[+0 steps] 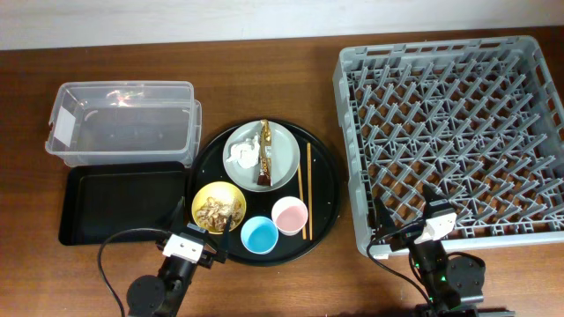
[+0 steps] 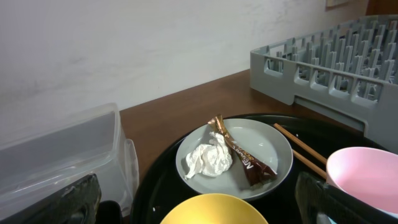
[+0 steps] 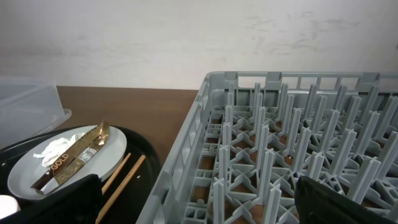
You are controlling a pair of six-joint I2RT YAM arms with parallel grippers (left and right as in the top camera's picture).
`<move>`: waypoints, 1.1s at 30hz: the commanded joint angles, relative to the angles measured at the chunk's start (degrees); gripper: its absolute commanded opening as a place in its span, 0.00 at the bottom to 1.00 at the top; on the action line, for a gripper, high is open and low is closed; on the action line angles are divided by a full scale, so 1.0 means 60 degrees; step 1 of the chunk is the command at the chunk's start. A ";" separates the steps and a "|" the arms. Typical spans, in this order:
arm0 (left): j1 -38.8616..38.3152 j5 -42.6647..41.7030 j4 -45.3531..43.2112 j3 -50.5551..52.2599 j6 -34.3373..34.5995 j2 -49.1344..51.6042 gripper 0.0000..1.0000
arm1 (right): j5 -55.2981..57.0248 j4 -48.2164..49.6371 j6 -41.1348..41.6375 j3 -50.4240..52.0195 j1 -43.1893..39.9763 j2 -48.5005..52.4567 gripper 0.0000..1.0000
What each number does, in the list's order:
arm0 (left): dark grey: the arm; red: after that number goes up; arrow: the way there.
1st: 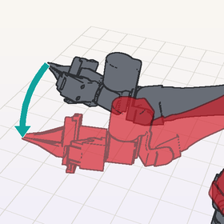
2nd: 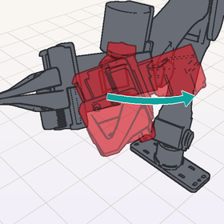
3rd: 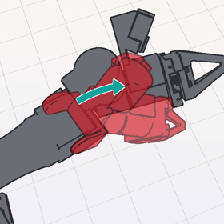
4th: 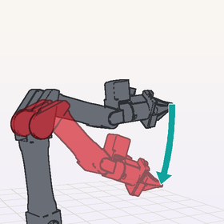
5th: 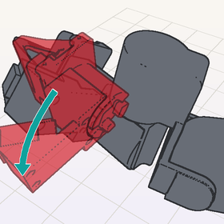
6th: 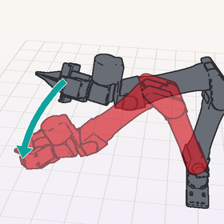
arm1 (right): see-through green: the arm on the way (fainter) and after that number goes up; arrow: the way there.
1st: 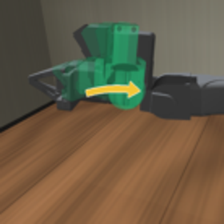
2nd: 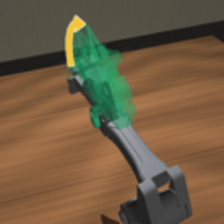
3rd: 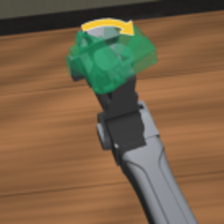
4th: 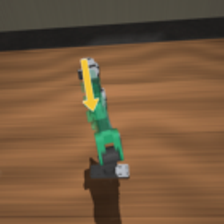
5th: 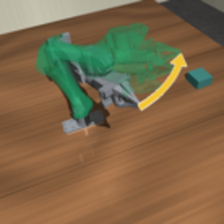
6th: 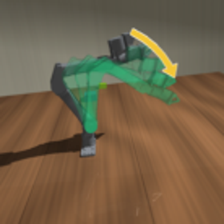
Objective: Sort waste into correct bins and load items into the dishwasher rack
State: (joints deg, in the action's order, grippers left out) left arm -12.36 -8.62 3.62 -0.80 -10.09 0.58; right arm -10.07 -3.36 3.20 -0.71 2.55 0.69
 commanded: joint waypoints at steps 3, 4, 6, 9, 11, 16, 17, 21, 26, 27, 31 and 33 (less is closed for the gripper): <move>0.0026 -0.0069 0.0015 0.0051 -0.0051 -0.0047 0.99 | -0.0076 -0.0007 0.0040 0.0066 -0.0055 -0.0084 0.99; 0.0026 -0.0069 0.0015 0.0051 -0.0051 -0.0047 0.99 | -0.0076 -0.0007 0.0040 0.0066 -0.0055 -0.0084 0.99; 0.0026 -0.0069 0.0011 0.0051 -0.0051 -0.0047 0.99 | -0.0076 -0.0007 0.0040 0.0066 -0.0055 -0.0084 0.99; 0.0026 -0.0069 0.0015 0.0051 -0.0051 -0.0047 0.99 | -0.0076 -0.0007 0.0040 0.0066 -0.0055 -0.0084 0.99; 0.0026 -0.0069 0.0011 0.0051 -0.0051 -0.0047 0.99 | -0.0076 -0.0007 0.0040 0.0066 -0.0055 -0.0084 0.99; 0.0026 -0.0069 0.0011 0.0051 -0.0051 -0.0047 0.99 | -0.0076 -0.0004 0.0040 0.0066 -0.0055 -0.0080 0.99; 0.0026 -0.0069 0.0011 0.0051 -0.0051 -0.0047 0.99 | -0.0076 -0.0007 0.0040 0.0066 -0.0055 -0.0084 0.99; 0.0026 -0.0069 0.0011 0.0051 -0.0051 -0.0047 0.99 | -0.0076 -0.0007 0.0040 0.0066 -0.0055 -0.0084 0.99; 0.0026 -0.0062 0.0015 0.0051 -0.0055 -0.0047 0.99 | -0.0076 -0.0007 0.0040 0.0066 -0.0055 -0.0080 0.99; 0.0026 -0.0066 -0.0018 0.0051 -0.0055 -0.0047 0.99 | -0.0080 -0.0004 0.0040 0.0066 -0.0055 -0.0080 0.99; 0.0026 -0.0215 0.0007 0.0047 -0.0044 -0.0047 0.99 | -0.0087 -0.0004 0.0044 0.0066 -0.0055 -0.0080 0.99; 0.0026 -0.0455 -0.0044 0.0044 -0.0047 -0.0047 0.99 | -0.0834 0.0131 0.0044 0.0066 -0.0055 -0.0084 0.99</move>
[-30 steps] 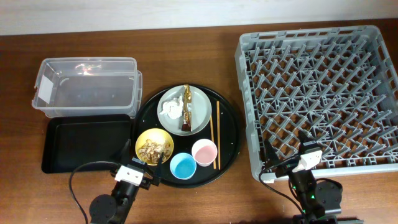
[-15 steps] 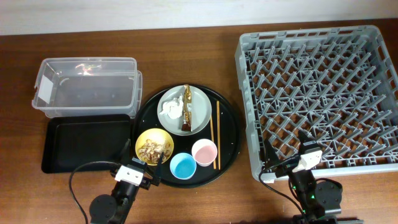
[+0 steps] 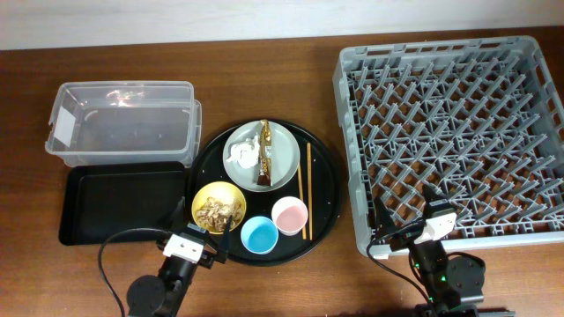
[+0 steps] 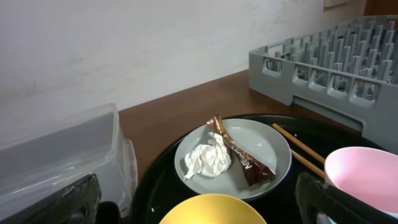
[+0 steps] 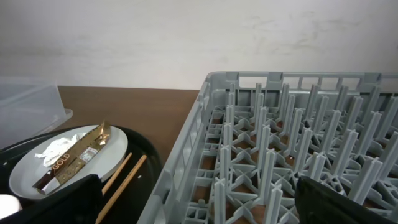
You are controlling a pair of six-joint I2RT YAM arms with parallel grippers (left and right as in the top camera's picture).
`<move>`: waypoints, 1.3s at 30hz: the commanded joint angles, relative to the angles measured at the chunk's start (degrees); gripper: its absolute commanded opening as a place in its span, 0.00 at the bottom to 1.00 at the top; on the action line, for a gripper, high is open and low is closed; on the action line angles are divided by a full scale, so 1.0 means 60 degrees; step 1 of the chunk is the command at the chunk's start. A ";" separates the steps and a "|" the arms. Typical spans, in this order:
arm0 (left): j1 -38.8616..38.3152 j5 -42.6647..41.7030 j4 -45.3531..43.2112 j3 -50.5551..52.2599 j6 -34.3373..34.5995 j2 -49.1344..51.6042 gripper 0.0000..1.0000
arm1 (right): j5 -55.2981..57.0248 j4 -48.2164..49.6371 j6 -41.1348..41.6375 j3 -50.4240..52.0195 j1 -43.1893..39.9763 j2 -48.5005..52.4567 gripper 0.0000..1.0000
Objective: Sort waste into correct bins and load items into the dishwasher rack
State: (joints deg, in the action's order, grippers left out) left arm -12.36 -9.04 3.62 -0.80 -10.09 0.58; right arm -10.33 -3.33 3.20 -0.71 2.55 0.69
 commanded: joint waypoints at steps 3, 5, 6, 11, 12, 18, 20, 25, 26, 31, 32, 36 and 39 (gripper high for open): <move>0.0026 -0.1814 -0.1239 0.0004 0.0131 -0.0047 0.99 | -0.3115 0.0138 0.0663 -0.0484 -0.0055 -0.0080 0.99; 0.0026 -0.1931 -0.1377 -0.0645 0.1158 -0.0047 0.99 | -0.3056 -0.0907 0.0874 -0.1712 -0.0055 -0.0040 0.99; 0.0026 -0.1934 -0.0933 -0.1169 0.1351 -0.0033 0.99 | -0.2878 -0.1730 0.0871 -0.2601 -0.0055 0.0127 0.99; 0.0026 -0.1858 0.4350 -0.5727 0.1370 0.1883 0.99 | -0.1621 -0.7413 0.0466 -0.8087 -0.0055 0.3282 0.98; 0.0026 -0.1861 0.5519 -0.6717 0.1370 0.2732 0.99 | -0.1290 -0.8422 0.0463 -0.9154 -0.0055 0.4109 0.98; 0.0026 -0.2670 0.9949 -1.1052 0.1934 0.7854 0.99 | -0.2725 -1.1832 0.0535 -1.3358 -0.0055 0.8229 0.98; -0.0033 -0.3508 0.9333 -1.1052 0.2331 0.8863 0.99 | -0.3136 -1.1959 0.0514 -1.3391 -0.0055 0.8677 0.99; -0.2601 -0.1042 1.0298 -1.1052 0.3963 1.2950 0.83 | -0.3096 -1.2371 0.0510 -1.3391 -0.0055 0.8823 0.98; -0.3282 -0.0204 1.0174 -1.1052 0.4583 1.3719 0.82 | -0.3096 -1.2437 0.0510 -1.3391 -0.0055 0.8823 0.98; -0.4612 0.1162 0.8892 -1.1103 0.5227 1.4732 0.66 | -0.3089 -1.2560 0.0510 -1.3384 -0.0055 0.8823 0.99; -0.4612 0.1191 0.8739 -1.1100 0.5217 1.4732 0.65 | -0.3089 -1.2560 0.0510 -1.3384 -0.0055 0.8823 0.99; -0.4612 0.2404 0.7486 -1.1089 0.4663 1.5100 0.43 | -0.3096 -1.2564 0.0510 -1.3384 -0.0055 0.8888 0.99; -0.4612 0.2371 0.7420 -1.1089 0.4666 1.5890 0.30 | -0.3096 -1.2582 0.0514 -1.3384 -0.0055 0.8885 0.98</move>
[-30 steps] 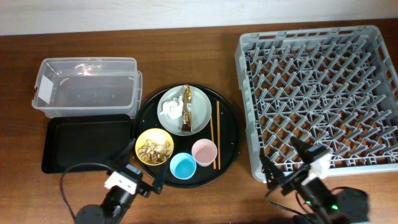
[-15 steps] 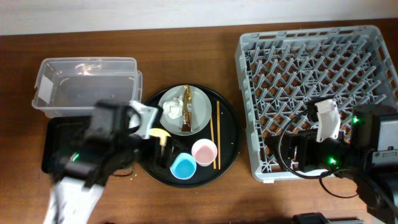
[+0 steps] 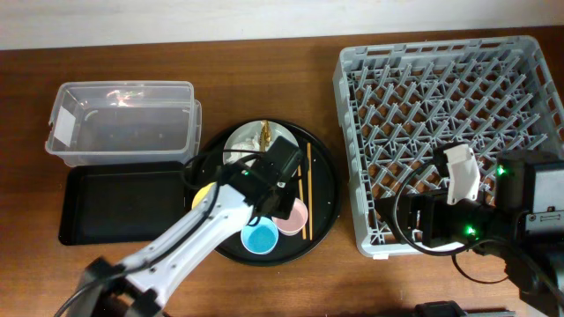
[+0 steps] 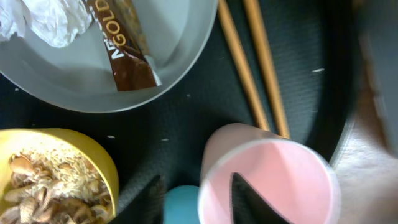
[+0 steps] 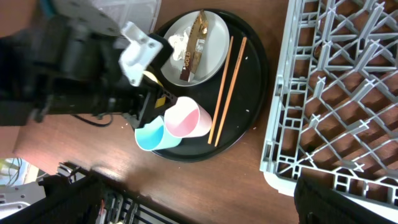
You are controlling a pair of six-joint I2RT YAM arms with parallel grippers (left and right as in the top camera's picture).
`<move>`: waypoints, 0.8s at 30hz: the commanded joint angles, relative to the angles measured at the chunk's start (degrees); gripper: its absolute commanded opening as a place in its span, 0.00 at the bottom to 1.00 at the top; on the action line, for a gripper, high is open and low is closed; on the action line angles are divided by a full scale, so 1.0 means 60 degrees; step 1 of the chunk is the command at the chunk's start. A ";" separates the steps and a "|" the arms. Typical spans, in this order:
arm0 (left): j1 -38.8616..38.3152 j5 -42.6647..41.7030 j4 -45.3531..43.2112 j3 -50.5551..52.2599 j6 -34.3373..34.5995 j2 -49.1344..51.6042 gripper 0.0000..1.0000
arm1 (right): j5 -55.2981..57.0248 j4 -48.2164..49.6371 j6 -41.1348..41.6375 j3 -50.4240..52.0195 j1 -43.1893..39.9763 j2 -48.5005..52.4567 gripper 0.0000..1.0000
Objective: Sort waste into correct bins and load items into the dishwasher rack
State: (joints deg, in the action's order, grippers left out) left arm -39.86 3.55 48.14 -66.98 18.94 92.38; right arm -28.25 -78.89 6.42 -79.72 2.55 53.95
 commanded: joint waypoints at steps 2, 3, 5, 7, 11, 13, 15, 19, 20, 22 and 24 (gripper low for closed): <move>-0.0025 0.0273 -0.0025 -0.0058 -0.0171 0.0940 0.27 | -0.0109 0.0004 -0.0022 -0.0215 -0.0055 0.0007 0.98; -0.0025 0.0270 -0.0106 -0.0062 -0.0171 0.0958 0.21 | -0.0109 -0.0007 -0.0022 -0.0215 -0.0055 0.0007 0.98; -0.0018 -0.0164 -0.0127 -0.0335 -0.0175 0.0940 0.06 | -0.0109 -0.0004 -0.0025 -0.0215 -0.0055 0.0007 0.98; -0.0018 -0.0747 -0.0076 -0.0841 -0.0259 0.0863 0.00 | -0.0109 -0.0007 -0.0025 -0.0215 -0.0055 0.0007 0.98; 0.0270 -0.2371 0.0925 -0.2747 -0.0390 0.0208 0.00 | 0.0073 0.0033 -0.0029 -0.0215 -0.0055 0.0007 0.98; 0.1351 -0.6492 0.0852 -0.3315 -0.1140 -0.0226 0.00 | 0.0058 0.0215 -0.0051 -0.0215 -0.0055 0.0007 0.99; 0.2688 -1.0863 0.0663 -0.3326 -0.2095 -0.0310 0.00 | -0.1501 0.0386 -0.1650 -0.0215 -0.0055 0.0025 0.99; 0.3716 -1.5405 0.0616 -0.3326 -0.2958 -0.0284 0.00 | -0.4819 0.1588 -0.2455 -0.0215 -0.0055 0.0506 0.99; 0.3705 -1.5588 0.0619 -0.3326 -0.2958 -0.0288 0.00 | -0.5020 0.2106 -0.1887 -0.0215 -0.0055 0.0743 0.98; 0.3708 -1.5624 0.0623 -0.3326 -0.2951 -0.0288 0.00 | -0.5996 0.2681 -0.1665 -0.0215 -0.0051 0.1140 0.99; 0.3708 -1.5620 0.0583 -0.3326 -0.2954 -0.0288 0.00 | -0.6900 0.3450 -0.1657 -0.0215 0.0408 0.1596 0.96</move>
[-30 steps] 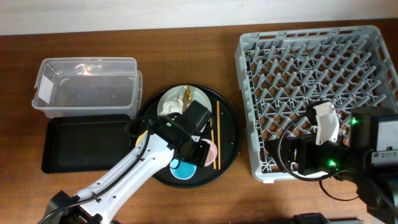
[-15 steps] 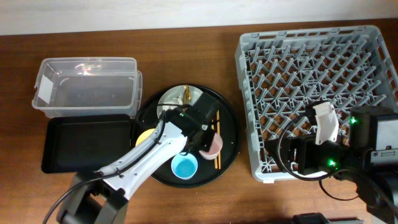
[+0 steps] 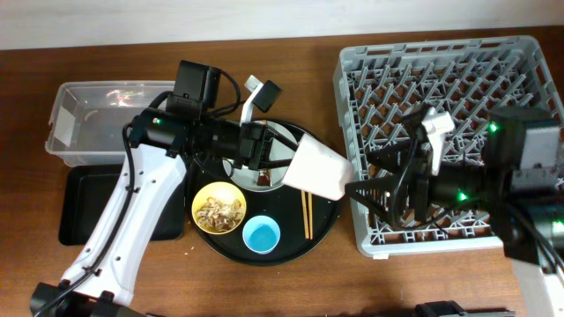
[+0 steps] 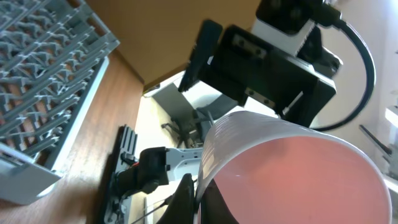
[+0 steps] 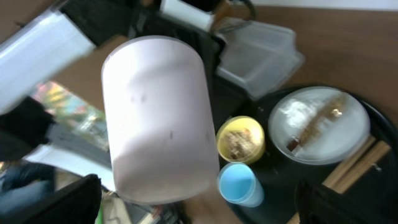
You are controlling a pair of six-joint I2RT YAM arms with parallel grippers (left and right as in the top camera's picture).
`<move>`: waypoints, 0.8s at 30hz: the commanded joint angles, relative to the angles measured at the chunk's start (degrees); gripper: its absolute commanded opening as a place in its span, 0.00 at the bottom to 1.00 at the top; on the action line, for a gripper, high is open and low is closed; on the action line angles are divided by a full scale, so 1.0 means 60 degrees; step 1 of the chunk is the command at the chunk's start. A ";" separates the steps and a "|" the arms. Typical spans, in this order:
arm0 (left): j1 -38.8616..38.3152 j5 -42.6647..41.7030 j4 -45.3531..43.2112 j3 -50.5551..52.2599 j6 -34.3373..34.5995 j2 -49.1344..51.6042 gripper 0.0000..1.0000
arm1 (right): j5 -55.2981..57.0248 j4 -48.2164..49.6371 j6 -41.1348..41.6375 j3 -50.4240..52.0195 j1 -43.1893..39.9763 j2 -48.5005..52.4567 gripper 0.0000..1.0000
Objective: Sort waste into correct bins and load items into the dishwasher rack
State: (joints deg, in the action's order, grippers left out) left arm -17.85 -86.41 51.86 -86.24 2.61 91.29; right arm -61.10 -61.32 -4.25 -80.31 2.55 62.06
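Note:
The pink cup [image 3: 317,167] hangs on its side above the right part of the round black tray [image 3: 322,231]. My left gripper [image 3: 271,158] is shut on its rim, one finger inside and one outside [image 4: 186,200]. The cup's base points at my right gripper [image 3: 377,189], which stands open just beside it at the rack's left edge. In the right wrist view the pink cup [image 5: 155,118] fills the middle, with the open right gripper [image 5: 205,208] spread wide below it. The grey dishwasher rack [image 3: 458,88] lies to the right.
On the tray are a yellow bowl of food scraps [image 3: 218,208], a blue cup [image 3: 262,235], chopsticks [image 3: 306,216] and a grey plate [image 5: 320,121] with a wrapper and a tissue. A clear bin [image 3: 106,119] and a black rectangular tray [image 3: 106,207] lie at the left.
The pink cup stood on the tray with my left jaws astride its rim. Now it is lifted and tipped sideways. My right gripper has come from over the rack to the cup's base.
At the two oldest moments both arms rested low at the table's front edge, grippers open, everything on the tray untouched. Then my left gripper was at the pink cup's rim and my right arm was raised over the rack. Now the cup is held between the arms.

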 commanded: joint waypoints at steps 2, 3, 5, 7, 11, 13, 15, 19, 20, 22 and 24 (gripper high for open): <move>0.0040 -0.0601 -0.0146 -0.0117 -0.0233 -0.0106 0.00 | -0.1271 0.0732 0.0131 -0.0117 0.1235 0.0597 0.86; 0.0040 -0.0535 -0.0138 -0.0117 -0.0233 -0.0106 0.00 | -0.0994 0.0834 0.0390 -0.0117 0.1512 0.0714 0.81; 0.0040 -0.0273 -0.0142 -0.0117 -0.0237 -0.0106 0.00 | -0.0954 0.0936 0.0514 -0.0117 0.1796 0.0772 0.75; 0.0040 -0.0124 -0.0142 -0.0117 -0.0237 -0.0106 0.00 | -0.0947 0.0933 0.0517 -0.0117 0.1810 0.0761 0.59; 0.0040 0.0474 -0.0120 -0.0117 -0.0233 -0.0106 0.72 | 0.1053 0.0492 0.0554 -0.0164 0.1504 0.0539 0.52; 0.0069 0.2608 0.0233 -0.0117 -0.0229 -0.0106 0.99 | 0.1468 0.0120 0.0925 -0.0302 0.0670 0.0182 0.50; 0.0200 0.4929 0.1020 -0.0117 -0.0215 -0.0106 0.99 | 0.3169 -0.0965 0.1650 -0.0379 -0.0576 -0.0142 0.50; 0.0306 0.6783 0.2317 -0.0117 -0.0160 -0.0106 0.99 | 0.7377 -0.3654 0.2222 -0.0335 -0.2437 0.0266 0.50; 0.0266 0.6900 0.2452 -0.0117 -0.0164 -0.0113 0.99 | 0.8255 -0.4087 0.2565 -0.0255 -0.2426 0.0670 0.50; 0.0226 0.6914 0.2568 -0.0117 -0.0164 -0.0113 0.99 | 0.8823 -0.4324 0.2728 -0.0113 -0.2430 0.1464 0.50; 0.0171 0.6940 0.2728 -0.0120 -0.0164 -0.0117 0.99 | 0.8827 -0.4309 0.2732 -0.0095 -0.2386 0.2488 0.50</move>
State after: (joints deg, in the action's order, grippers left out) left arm -16.40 -46.54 67.29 -86.41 1.72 91.29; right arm -13.19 -87.02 10.74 -81.38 -11.66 72.29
